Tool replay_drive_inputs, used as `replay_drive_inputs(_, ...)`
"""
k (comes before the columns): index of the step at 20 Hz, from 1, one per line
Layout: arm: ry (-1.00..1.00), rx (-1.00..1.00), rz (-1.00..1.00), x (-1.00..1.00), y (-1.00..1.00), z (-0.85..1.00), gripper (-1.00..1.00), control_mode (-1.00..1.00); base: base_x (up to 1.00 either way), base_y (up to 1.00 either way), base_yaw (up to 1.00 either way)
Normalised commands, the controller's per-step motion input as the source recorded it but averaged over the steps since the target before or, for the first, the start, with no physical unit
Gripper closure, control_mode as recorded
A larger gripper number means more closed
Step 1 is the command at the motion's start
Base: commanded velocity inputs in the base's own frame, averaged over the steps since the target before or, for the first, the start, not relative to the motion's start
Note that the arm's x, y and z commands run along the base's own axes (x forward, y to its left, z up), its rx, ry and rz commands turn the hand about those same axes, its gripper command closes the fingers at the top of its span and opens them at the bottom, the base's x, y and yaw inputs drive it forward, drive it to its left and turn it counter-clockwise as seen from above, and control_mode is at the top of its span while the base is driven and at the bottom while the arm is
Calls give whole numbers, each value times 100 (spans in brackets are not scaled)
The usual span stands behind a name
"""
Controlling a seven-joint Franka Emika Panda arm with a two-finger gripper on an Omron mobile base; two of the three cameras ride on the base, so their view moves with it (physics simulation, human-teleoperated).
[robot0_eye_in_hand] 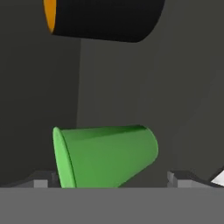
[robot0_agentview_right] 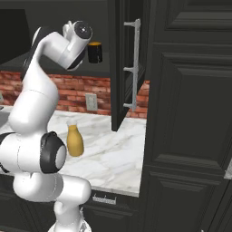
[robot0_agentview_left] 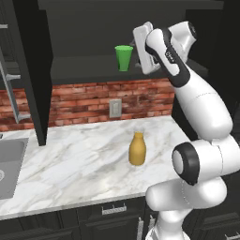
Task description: There is a tray on the dining counter. Grab the cup, mug, and pitcher and place them on the tray. The pitcher may be placed next to the tray if it cannot fit the tray.
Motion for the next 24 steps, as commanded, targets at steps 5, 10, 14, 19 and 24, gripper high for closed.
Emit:
replay_drive_inputs(5, 6, 0, 0, 25, 2, 0, -100, -100, 0, 0, 0)
replay_drive_inputs(10, 6, 0, 0, 23, 7, -2, -100, -100, 0, 0, 0)
replay_drive_inputs(14, 4, 0, 0, 18, 9, -3, -100, -100, 0, 0, 0)
replay_drive_inputs(19, 4, 0, 1, 7, 7, -22, -100, -100, 0, 0, 0)
replay_drive_inputs(24, 5, 0, 0, 0, 8, -32, 100, -100, 0, 0, 0)
